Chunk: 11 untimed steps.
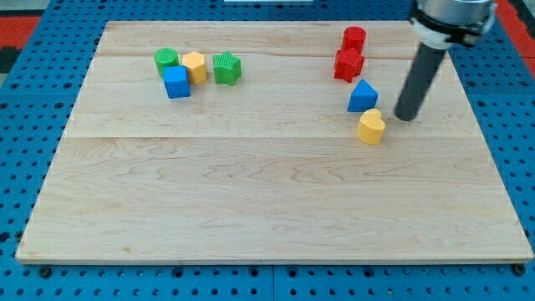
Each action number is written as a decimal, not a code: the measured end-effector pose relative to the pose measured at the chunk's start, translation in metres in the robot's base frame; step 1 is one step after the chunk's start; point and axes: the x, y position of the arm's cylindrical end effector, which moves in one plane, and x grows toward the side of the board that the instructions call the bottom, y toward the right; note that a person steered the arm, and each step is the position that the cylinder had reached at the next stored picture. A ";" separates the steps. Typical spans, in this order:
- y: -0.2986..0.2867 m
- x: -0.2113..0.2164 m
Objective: Move the blue triangle slightly towards left
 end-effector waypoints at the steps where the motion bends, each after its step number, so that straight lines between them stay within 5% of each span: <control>1: 0.001 -0.003; 5: -0.015 -0.023; 6: 0.043 0.013; 7: 0.062 0.095; 9: -0.192 0.107; 11: -0.312 0.040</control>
